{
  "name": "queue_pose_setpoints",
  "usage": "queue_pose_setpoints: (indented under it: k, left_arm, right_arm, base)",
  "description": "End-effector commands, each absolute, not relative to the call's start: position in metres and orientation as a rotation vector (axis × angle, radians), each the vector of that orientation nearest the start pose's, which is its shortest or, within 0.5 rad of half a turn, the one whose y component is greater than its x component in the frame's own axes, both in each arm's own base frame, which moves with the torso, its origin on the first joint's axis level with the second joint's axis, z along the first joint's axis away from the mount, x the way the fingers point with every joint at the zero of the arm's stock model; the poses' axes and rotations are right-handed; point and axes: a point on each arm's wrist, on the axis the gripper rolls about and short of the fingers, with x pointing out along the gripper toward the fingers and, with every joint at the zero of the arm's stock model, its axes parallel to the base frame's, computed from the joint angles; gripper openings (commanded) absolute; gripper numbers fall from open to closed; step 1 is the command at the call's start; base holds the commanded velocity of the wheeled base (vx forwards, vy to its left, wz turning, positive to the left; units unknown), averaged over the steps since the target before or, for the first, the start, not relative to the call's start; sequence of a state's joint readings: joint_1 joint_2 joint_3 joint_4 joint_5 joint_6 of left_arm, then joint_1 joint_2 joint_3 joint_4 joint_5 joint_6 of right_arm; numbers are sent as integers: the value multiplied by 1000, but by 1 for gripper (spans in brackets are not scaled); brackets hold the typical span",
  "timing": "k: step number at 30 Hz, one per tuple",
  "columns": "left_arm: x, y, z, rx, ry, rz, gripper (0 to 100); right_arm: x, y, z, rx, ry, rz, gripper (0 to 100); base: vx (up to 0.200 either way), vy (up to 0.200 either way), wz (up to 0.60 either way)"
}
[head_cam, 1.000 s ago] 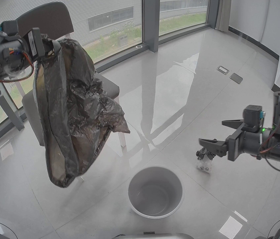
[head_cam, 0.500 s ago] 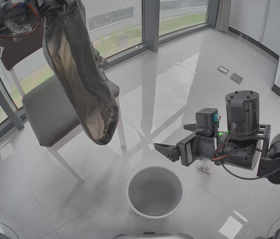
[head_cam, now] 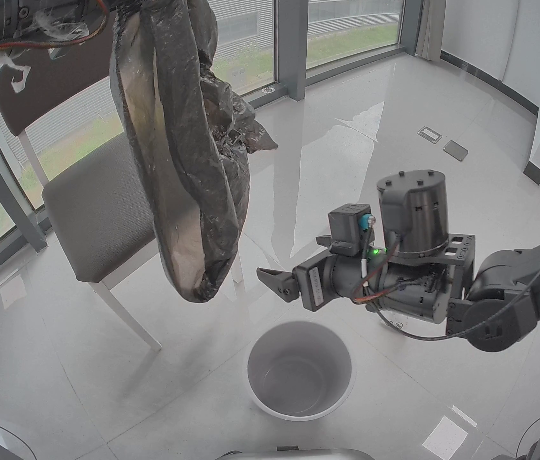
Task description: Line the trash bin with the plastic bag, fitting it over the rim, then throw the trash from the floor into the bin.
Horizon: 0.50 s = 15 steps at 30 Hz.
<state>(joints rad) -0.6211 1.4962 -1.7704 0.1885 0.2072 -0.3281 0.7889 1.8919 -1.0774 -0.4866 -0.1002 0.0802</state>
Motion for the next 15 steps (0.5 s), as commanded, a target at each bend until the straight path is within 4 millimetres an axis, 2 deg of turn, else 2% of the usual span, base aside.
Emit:
queue_pose_setpoints:
  k: [1,9,15]
  left_arm:
    - [189,-133,427,-356,-2,-436,0]
    - [198,-137,424,-352,3,-410,0]
    - [201,-140,432,-362,-22,-416,0]
  right_arm:
    - [269,295,165,-43,335,696,100]
    - [262,305,160,-55,346,725,100]
    - [264,308,158,-55,346,725,100]
  base:
    - [0,0,0]
    - [0,0,0]
    - [0,0,0]
